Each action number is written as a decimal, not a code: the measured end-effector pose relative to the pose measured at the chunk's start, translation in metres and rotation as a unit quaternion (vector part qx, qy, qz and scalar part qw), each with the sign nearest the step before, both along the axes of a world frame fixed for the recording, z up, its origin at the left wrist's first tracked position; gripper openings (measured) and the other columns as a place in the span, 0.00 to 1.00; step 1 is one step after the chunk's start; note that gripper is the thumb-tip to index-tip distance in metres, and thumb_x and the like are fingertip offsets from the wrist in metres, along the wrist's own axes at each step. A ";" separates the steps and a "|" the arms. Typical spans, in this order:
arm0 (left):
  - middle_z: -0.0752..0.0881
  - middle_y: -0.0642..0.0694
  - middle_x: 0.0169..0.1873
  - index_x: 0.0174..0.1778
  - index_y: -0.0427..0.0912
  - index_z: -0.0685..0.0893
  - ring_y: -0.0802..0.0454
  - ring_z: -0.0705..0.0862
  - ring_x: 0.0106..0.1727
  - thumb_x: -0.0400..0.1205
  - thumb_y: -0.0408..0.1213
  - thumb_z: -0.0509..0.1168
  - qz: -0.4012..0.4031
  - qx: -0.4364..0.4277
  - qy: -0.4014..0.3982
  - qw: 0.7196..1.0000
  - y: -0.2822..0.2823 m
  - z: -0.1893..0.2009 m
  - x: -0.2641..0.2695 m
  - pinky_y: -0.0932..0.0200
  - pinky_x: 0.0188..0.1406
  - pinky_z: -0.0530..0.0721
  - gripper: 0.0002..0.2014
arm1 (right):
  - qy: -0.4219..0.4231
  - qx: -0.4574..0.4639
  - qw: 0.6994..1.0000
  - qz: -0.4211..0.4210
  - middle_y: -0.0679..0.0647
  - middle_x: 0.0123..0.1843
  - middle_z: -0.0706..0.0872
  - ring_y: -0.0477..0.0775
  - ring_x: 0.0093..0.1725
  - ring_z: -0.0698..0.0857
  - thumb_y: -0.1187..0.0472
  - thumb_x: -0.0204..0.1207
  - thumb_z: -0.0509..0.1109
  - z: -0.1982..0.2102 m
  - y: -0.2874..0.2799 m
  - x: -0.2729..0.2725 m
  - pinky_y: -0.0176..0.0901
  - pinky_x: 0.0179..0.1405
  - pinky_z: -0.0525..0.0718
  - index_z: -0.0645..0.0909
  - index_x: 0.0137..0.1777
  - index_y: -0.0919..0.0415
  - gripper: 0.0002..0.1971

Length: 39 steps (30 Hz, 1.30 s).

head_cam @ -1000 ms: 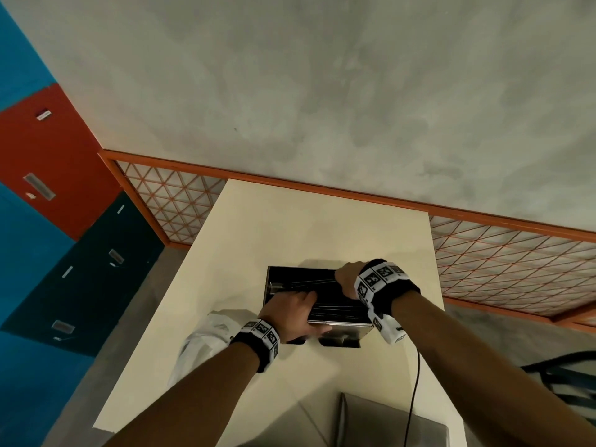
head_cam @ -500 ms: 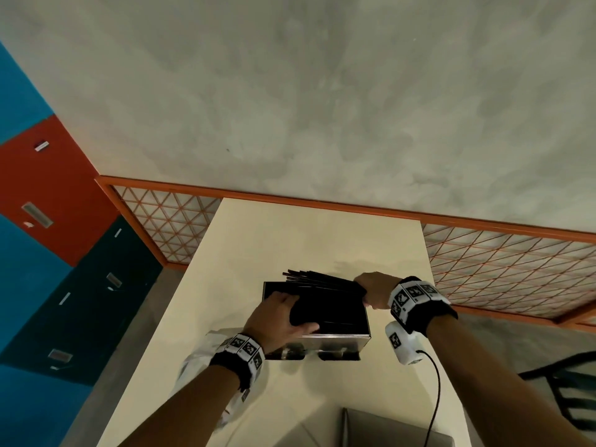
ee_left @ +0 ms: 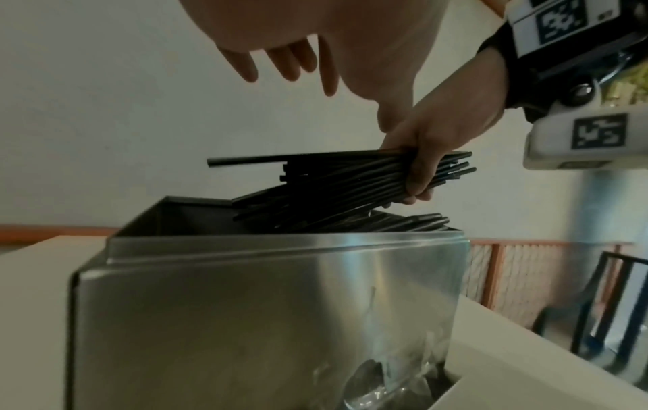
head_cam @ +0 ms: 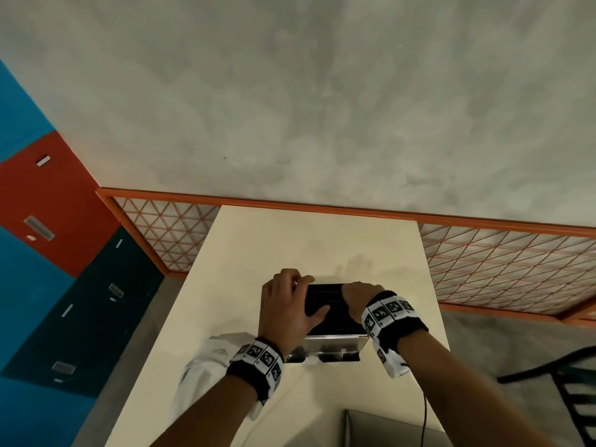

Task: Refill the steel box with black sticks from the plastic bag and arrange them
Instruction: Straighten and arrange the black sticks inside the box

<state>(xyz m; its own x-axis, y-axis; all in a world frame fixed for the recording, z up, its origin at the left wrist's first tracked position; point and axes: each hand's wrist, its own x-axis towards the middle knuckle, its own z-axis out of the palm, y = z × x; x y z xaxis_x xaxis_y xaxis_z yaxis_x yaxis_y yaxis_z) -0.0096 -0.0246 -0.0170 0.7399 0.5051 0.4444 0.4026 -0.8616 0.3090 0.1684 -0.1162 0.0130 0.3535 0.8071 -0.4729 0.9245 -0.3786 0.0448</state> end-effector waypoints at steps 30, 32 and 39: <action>0.82 0.51 0.58 0.66 0.47 0.77 0.49 0.81 0.59 0.81 0.74 0.52 -0.067 -0.067 0.285 0.954 0.032 -0.052 0.012 0.49 0.63 0.75 0.34 | 0.445 0.414 0.656 -0.447 0.51 0.42 0.93 0.52 0.49 0.90 0.40 0.82 0.62 -0.033 -0.010 -0.012 0.47 0.55 0.80 0.90 0.46 0.55 0.22; 0.81 0.51 0.58 0.66 0.47 0.77 0.49 0.81 0.58 0.80 0.76 0.51 -0.077 -0.067 0.293 0.951 0.037 -0.054 0.007 0.49 0.63 0.73 0.36 | 0.403 0.395 0.712 -0.418 0.49 0.42 0.92 0.51 0.47 0.88 0.44 0.84 0.62 -0.035 -0.008 -0.014 0.44 0.48 0.79 0.90 0.44 0.55 0.20; 0.78 0.45 0.65 0.73 0.43 0.77 0.45 0.77 0.66 0.74 0.80 0.52 -0.104 -0.103 0.325 0.934 0.050 -0.056 0.002 0.46 0.64 0.80 0.46 | 0.167 0.308 0.925 -0.147 0.58 0.49 0.85 0.61 0.53 0.81 0.54 0.87 0.58 -0.055 -0.008 -0.009 0.49 0.52 0.79 0.84 0.48 0.65 0.18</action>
